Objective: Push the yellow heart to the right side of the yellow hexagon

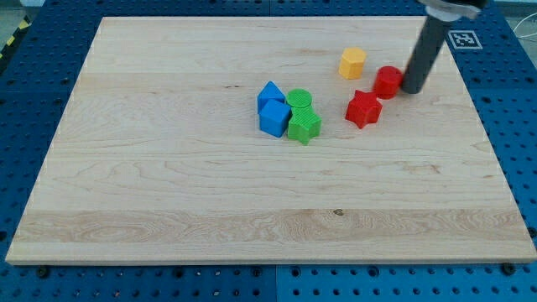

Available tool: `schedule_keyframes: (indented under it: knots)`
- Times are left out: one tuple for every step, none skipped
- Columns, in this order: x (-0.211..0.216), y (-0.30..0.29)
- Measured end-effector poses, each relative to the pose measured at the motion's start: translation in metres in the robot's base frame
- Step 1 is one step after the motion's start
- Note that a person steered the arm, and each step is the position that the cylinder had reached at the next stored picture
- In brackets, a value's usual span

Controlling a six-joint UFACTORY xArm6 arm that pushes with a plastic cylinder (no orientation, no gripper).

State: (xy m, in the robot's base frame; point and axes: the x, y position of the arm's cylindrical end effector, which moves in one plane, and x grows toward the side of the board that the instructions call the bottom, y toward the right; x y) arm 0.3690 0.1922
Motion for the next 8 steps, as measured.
schedule_keyframes:
  knots:
    - [0.0, -0.043]
    - [0.0, -0.059]
    - [-0.004, -0.013]
    - [-0.004, 0.05]
    - [-0.01, 0.088]
    - [-0.027, 0.093]
    - [-0.033, 0.082]
    - [-0.026, 0.048]
